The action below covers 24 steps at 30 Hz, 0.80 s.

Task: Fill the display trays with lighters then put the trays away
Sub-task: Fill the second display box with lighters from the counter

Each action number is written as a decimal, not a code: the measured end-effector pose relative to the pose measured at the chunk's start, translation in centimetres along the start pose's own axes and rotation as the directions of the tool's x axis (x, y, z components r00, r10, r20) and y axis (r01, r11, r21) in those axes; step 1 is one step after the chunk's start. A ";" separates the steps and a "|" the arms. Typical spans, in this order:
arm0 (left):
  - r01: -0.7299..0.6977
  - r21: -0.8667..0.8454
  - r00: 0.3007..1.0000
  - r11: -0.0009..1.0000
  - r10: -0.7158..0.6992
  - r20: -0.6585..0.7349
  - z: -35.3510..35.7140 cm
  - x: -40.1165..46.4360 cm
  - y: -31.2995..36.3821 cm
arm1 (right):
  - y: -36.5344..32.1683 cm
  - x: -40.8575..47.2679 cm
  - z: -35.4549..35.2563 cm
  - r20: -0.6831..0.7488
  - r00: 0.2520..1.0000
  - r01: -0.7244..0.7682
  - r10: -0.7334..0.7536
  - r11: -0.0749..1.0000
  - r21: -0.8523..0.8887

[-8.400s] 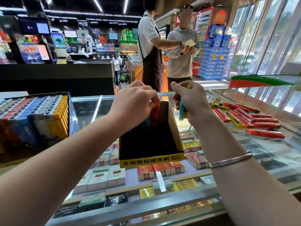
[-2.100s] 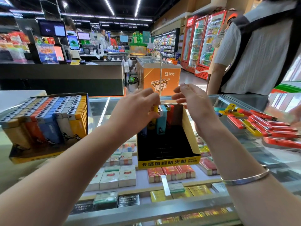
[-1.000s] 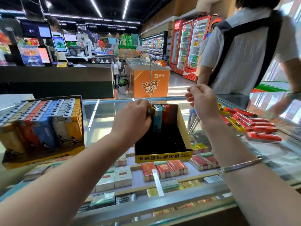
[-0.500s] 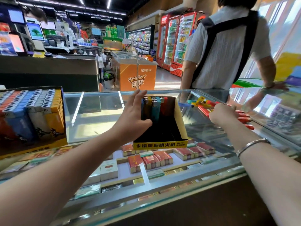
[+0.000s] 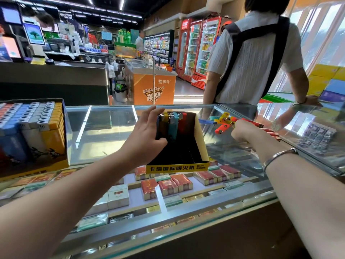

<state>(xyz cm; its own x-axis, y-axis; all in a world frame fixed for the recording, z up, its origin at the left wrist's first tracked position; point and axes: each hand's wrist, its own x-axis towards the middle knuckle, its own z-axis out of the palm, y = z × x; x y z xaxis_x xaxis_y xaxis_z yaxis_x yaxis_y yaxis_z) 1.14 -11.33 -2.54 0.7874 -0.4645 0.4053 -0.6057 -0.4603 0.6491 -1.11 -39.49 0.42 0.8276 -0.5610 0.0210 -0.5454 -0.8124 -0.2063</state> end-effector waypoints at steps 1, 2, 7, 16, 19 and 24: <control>-0.004 0.004 1.000 1.000 0.004 -0.003 0.0 0.0 0.0 | 0.1 0.3 0.0 -0.026 1.000 -0.013 0.014 0.997 0.072; -0.008 0.009 1.000 1.000 0.008 -0.005 0.0 0.0 0.0 | 0.2 0.7 0.0 -0.051 0.998 -0.019 0.028 0.986 0.164; -0.011 0.005 1.000 1.000 0.011 -0.002 0.0 -0.1 -0.2 | -0.6 2.4 0.9 -0.099 0.991 -0.046 0.095 0.911 0.410; 0.005 0.011 0.999 1.000 -0.005 -0.035 -0.4 0.2 -0.2 | -2.6 3.4 2.2 -0.046 0.997 -0.055 0.065 0.978 0.204; -0.003 0.008 0.999 1.000 0.003 -0.036 -0.4 0.3 -0.3 | -2.8 3.3 2.7 -0.081 0.991 -0.083 0.110 0.956 0.281; -0.013 -0.010 0.999 1.000 0.013 -0.044 -0.4 0.3 -0.5 | -2.9 3.2 3.4 -0.326 0.927 -0.007 0.182 0.881 0.473</control>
<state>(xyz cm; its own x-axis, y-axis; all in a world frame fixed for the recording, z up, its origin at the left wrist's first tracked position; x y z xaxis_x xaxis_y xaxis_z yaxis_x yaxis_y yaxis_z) 1.70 -10.90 -2.45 0.7840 -0.4363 0.4416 -0.6148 -0.4466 0.6501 3.56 -38.43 -2.20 0.6248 -0.7204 0.3012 -0.4232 -0.6366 -0.6447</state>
